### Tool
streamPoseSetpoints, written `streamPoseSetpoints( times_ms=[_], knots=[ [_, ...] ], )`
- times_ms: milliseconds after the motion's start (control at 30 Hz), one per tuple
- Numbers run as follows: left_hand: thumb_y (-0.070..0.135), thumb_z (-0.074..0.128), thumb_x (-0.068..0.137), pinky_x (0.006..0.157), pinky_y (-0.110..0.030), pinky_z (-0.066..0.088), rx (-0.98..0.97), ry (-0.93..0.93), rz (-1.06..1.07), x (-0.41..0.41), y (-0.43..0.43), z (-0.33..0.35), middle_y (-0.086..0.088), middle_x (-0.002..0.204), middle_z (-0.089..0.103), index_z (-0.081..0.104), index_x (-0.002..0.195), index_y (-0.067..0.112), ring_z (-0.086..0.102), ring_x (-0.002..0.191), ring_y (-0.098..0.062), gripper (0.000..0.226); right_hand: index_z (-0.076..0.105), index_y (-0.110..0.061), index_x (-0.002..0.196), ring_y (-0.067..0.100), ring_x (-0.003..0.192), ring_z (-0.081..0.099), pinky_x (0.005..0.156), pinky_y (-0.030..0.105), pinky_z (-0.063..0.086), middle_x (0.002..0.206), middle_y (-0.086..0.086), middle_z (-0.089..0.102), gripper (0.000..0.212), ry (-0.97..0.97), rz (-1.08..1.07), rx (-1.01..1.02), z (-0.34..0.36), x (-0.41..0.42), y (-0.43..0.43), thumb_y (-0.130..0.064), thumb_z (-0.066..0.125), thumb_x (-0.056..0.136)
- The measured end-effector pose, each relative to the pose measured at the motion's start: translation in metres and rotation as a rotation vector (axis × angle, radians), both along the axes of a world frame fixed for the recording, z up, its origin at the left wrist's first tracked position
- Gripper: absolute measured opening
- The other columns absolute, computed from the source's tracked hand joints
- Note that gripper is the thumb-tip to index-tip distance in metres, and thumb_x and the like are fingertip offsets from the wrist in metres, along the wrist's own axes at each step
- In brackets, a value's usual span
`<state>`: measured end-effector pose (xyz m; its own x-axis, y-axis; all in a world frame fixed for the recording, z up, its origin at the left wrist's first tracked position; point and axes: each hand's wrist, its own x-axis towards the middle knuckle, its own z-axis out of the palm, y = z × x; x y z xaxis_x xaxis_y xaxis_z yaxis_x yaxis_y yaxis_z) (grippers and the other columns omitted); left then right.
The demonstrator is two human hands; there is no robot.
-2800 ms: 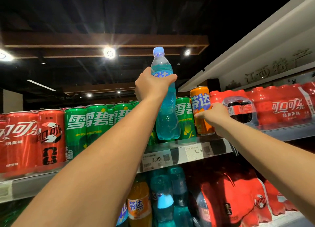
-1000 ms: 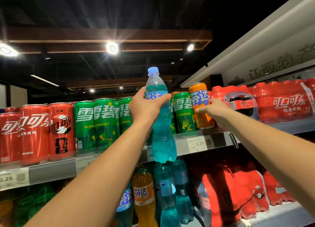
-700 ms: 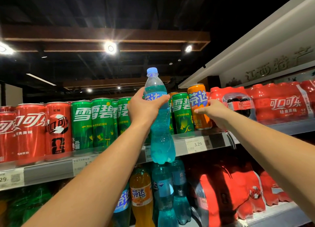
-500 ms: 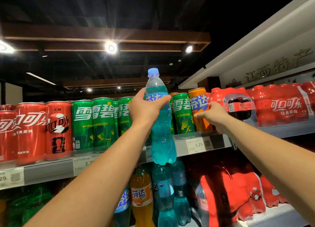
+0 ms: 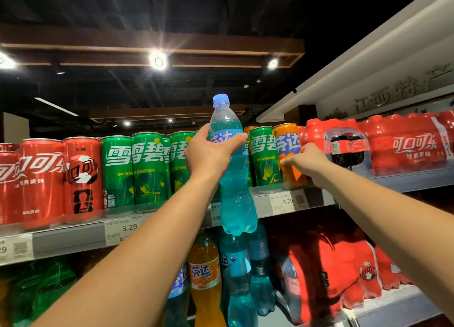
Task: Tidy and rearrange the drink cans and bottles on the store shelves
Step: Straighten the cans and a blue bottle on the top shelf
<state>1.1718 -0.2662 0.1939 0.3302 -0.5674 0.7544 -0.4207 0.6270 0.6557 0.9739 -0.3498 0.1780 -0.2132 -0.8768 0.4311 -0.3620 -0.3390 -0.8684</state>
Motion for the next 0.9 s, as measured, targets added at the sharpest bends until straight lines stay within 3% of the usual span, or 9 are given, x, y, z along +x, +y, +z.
streamPoseSetpoints(
  times_ms=[200,367,433,567,733,900],
  knots=[
    [0.047,0.08,0.064,0.075,-0.033,0.058,-0.013,-0.005,0.002,-0.004,0.001,0.0,0.01,0.089,0.065,0.059,0.097,0.032,0.064,0.083,-0.008,0.042,0.06,-0.003,0.1,0.021,0.087,0.058,0.065,0.029,0.046,0.097,0.009,0.063,0.041,0.049,-0.085,-0.051,-0.001,0.002,0.01,-0.026,0.081,0.074],
    [0.047,0.08,0.065,0.069,-0.026,0.054,-0.029,-0.008,0.013,-0.003,0.005,-0.001,0.009,0.093,0.066,0.061,0.107,0.028,0.063,0.083,-0.007,0.05,0.059,-0.002,0.09,0.018,0.071,0.053,0.054,0.026,0.041,0.087,0.012,0.061,0.033,0.183,-0.152,-0.09,0.014,0.003,0.032,-0.025,0.078,0.077],
    [0.047,0.08,0.065,0.068,-0.024,0.054,-0.027,-0.003,0.007,-0.003,0.007,-0.002,0.008,0.094,0.066,0.061,0.108,0.027,0.063,0.083,-0.007,0.051,0.058,-0.003,0.088,0.021,0.075,0.056,0.061,0.031,0.043,0.092,0.017,0.064,0.029,0.287,-0.292,-0.224,0.025,0.004,0.042,-0.025,0.075,0.079],
    [0.046,0.082,0.059,0.074,-0.039,0.058,-0.022,0.016,0.013,0.002,0.007,-0.007,0.008,0.086,0.068,0.062,0.095,0.033,0.066,0.081,-0.012,0.043,0.062,-0.007,0.111,0.027,0.101,0.058,0.076,0.029,0.041,0.108,0.012,0.066,0.035,0.443,-0.349,-0.491,0.047,0.013,0.05,-0.029,0.065,0.085],
    [0.048,0.082,0.054,0.075,-0.042,0.058,-0.02,0.052,0.055,0.012,0.005,-0.012,0.007,0.082,0.068,0.066,0.096,0.029,0.066,0.079,-0.014,0.049,0.06,-0.012,0.122,0.027,0.112,0.056,0.088,0.035,0.045,0.12,0.01,0.063,0.051,0.788,-0.316,-0.478,0.068,0.034,0.037,-0.05,0.058,0.088],
    [0.048,0.083,0.055,0.075,-0.039,0.058,-0.004,0.066,0.08,0.02,0.006,-0.013,0.007,0.083,0.068,0.066,0.098,0.029,0.067,0.08,-0.015,0.05,0.057,-0.022,0.12,0.03,0.119,0.046,0.101,0.049,0.033,0.121,0.008,0.06,0.061,1.101,-0.47,-0.247,0.079,0.043,0.015,-0.069,0.045,0.084]
  ],
)
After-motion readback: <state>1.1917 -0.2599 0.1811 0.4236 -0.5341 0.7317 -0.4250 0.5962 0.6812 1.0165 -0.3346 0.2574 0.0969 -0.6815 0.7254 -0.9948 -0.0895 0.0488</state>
